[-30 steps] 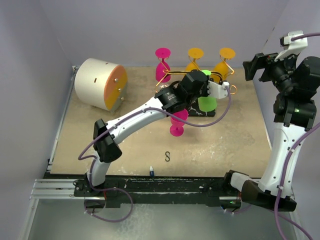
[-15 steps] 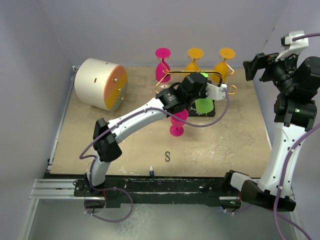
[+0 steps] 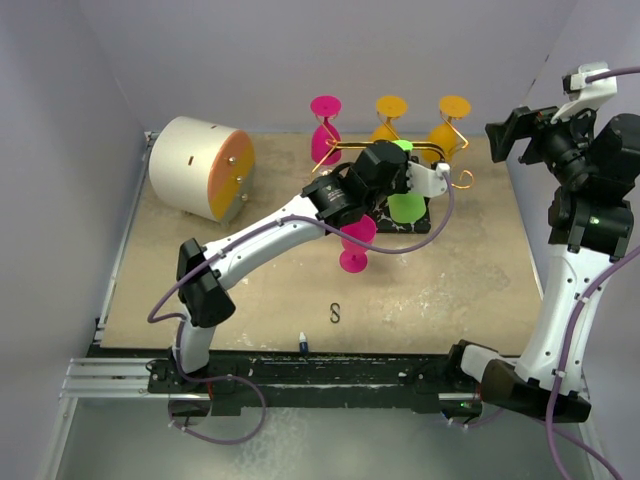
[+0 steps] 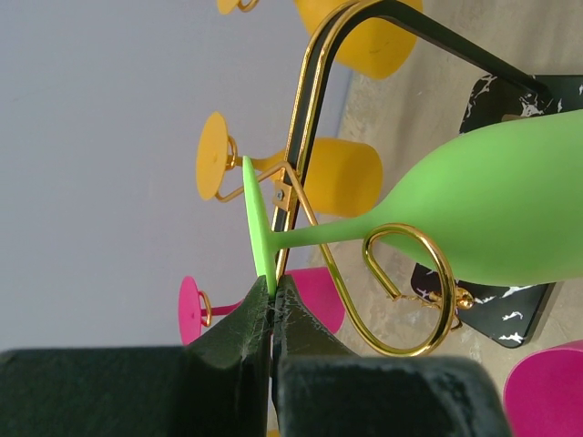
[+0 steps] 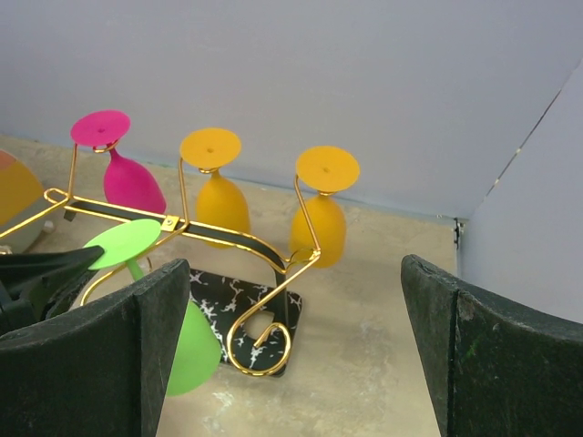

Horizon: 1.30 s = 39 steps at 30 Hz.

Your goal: Place the wine glass upside down on the wine glass rack

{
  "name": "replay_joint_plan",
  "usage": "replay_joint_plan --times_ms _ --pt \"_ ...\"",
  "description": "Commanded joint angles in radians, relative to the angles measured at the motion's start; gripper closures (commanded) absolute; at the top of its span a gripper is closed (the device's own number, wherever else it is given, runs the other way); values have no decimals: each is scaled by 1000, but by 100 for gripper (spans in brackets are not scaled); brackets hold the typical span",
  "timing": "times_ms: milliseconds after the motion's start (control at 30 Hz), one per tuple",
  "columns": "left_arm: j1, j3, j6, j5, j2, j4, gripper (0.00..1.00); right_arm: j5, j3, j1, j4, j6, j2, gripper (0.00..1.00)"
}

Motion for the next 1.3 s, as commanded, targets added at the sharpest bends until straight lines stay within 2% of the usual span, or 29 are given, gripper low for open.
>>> replay_joint_plan --times_ms 0,1267 --pt "-3 0 -9 -26 -62 40 100 -26 6 -7 47 18 -7 0" --pt "-58 -131 -7 -106 -153 64 100 -51 -23 -26 65 27 -21 0"
